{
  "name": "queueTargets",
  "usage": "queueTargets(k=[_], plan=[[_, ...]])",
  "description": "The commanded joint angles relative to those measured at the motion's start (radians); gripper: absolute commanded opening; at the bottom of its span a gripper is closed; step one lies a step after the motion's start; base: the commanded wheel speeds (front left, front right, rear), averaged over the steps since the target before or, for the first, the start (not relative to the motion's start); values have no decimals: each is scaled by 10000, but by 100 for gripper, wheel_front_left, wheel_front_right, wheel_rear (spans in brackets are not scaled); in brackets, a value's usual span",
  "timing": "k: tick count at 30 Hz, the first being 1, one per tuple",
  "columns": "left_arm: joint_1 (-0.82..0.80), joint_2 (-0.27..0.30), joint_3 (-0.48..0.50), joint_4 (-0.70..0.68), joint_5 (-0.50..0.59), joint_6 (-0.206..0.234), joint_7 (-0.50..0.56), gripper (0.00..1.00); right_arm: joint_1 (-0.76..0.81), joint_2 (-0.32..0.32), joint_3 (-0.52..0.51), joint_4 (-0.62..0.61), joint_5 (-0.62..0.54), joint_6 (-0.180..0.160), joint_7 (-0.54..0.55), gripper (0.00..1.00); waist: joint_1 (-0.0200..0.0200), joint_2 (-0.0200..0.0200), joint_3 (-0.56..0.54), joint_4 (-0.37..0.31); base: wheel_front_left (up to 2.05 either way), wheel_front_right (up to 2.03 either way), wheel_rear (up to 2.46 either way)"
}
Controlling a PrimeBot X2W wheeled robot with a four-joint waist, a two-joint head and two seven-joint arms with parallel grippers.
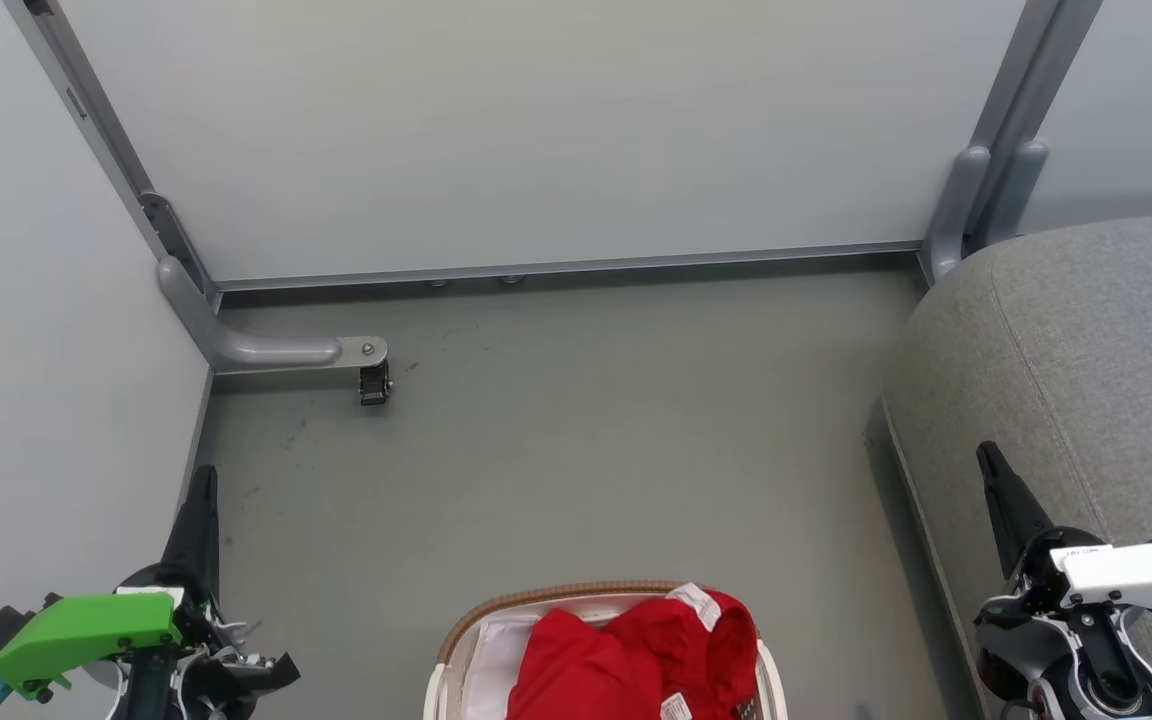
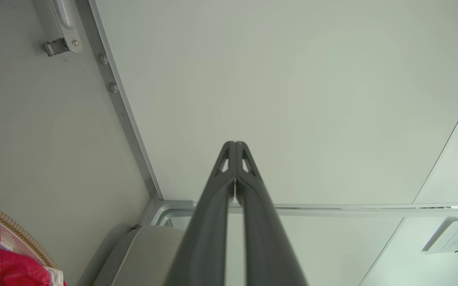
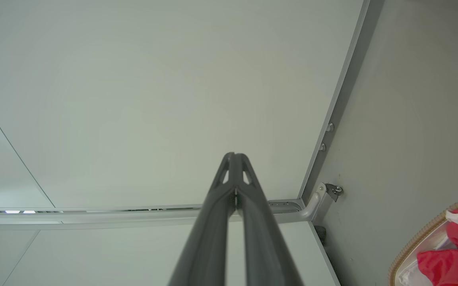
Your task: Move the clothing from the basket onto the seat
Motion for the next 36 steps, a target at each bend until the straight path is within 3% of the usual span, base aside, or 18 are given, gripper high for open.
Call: queueTargets(k=[1, 2, 11, 16, 36], plan=[[-99, -3, 33, -7, 74, -44, 0, 0, 113, -22, -29, -17, -29, 8, 27, 0, 0, 0, 0, 0, 0, 0, 0], [10, -4, -4, 25, 0, 0, -4, 100, 0, 7, 5, 30, -2, 0, -1, 100, 0, 0, 1, 0, 0, 0, 0], [124, -49, -61, 342, 120, 9, -245, 100, 33, -3, 192, 116, -202, 0, -212, 100, 0, 0, 18, 1, 0, 0, 0], [88, 91, -281, 377, 549, 6, -540, 100, -89, -277, 573, 152, -861, 1, -540, 100, 0, 0, 44, 1, 0, 0, 0], [66, 252, -414, 762, 4885, -4, -1385, 100, -345, -451, 1086, 304, -4764, 2, -1379, 100, 0, 0, 96, 1, 0, 0, 0]])
